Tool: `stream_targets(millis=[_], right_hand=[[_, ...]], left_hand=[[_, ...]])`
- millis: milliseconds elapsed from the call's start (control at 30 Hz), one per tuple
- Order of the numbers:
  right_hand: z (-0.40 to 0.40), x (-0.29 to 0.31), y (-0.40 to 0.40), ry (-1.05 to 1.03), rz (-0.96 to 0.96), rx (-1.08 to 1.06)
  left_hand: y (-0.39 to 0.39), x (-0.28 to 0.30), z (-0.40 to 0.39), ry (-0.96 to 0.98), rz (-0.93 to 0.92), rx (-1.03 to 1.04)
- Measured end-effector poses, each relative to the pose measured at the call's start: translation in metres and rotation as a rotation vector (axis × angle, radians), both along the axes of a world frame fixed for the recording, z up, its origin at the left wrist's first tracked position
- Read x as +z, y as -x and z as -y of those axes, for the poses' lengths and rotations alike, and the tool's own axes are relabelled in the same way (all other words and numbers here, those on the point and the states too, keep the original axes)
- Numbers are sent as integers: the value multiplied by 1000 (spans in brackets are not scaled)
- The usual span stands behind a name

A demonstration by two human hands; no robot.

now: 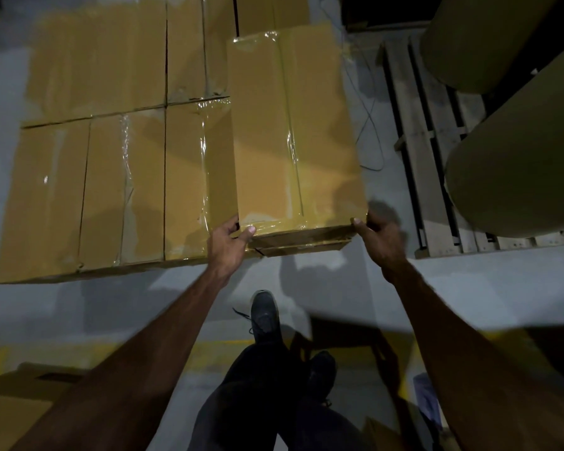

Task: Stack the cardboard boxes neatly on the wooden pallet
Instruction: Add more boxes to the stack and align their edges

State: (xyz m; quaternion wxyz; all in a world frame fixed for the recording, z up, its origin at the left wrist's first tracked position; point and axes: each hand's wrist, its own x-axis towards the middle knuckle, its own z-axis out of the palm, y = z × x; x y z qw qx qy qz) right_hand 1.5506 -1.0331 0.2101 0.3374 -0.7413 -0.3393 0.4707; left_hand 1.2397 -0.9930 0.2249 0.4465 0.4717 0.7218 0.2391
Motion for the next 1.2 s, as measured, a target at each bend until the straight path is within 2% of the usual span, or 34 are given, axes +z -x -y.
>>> stream_targets(millis=[200,367,600,833,967,1200], right_hand=[[-2,-2,-3,27,76,74],[7,1,-9,153,168,167],[69,106,7,270,76,92],[147,199,48,261,16,84],[167,239,89,200,11,126],[169,286,163,73,43,326]], left_hand=[[4,-4,1,58,-13,1],[2,9,12,81,-52,-38],[-3,112,47,133,-57,-90],[15,209,143,121,25,-60],[41,243,175,58,26,-14],[104,273,194,-28,30,33]])
